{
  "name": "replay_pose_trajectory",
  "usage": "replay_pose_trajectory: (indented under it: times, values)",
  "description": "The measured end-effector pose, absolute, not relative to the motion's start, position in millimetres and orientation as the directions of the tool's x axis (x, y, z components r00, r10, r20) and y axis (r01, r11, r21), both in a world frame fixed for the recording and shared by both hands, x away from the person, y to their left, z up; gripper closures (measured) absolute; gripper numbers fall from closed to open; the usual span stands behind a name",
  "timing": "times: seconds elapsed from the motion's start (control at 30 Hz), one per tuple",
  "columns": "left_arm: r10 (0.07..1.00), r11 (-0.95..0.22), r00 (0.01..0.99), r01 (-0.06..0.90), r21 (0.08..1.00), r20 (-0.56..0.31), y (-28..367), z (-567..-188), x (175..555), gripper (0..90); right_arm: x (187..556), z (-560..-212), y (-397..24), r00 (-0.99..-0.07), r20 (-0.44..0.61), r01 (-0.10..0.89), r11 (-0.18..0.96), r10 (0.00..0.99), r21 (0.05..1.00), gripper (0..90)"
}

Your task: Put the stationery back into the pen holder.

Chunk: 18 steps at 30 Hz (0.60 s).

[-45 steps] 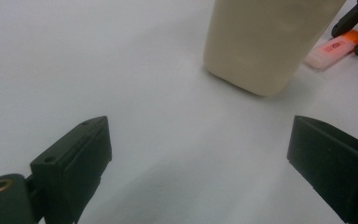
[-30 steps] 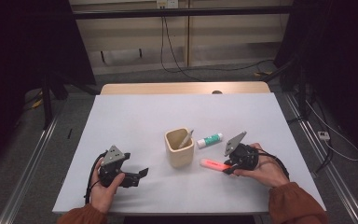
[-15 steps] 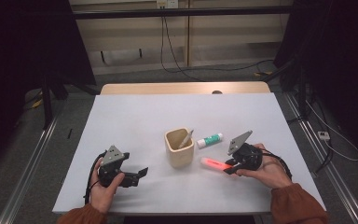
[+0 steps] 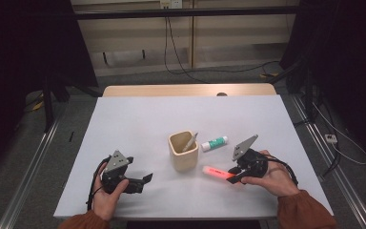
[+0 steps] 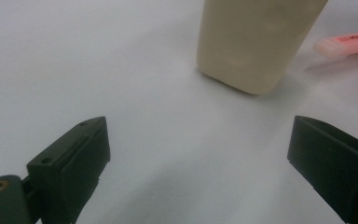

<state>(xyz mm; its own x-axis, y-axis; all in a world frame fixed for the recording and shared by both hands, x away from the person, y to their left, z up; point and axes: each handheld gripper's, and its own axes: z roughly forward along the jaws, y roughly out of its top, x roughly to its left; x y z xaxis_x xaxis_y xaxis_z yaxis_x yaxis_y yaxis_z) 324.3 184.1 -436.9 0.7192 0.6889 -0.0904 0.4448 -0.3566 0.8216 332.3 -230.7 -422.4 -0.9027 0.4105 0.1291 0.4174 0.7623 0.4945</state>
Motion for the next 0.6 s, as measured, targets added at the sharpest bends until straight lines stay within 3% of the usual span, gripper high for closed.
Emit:
replay_pose_trajectory:
  times: [0.6]
  values:
    - [0.608,-0.413,0.793,0.359,0.837,-0.040,164.5,-432.4,305.5,6.3,320.4,-419.7,-202.3,-0.910,0.187,0.411,0.762,0.369,0.501,67.9]
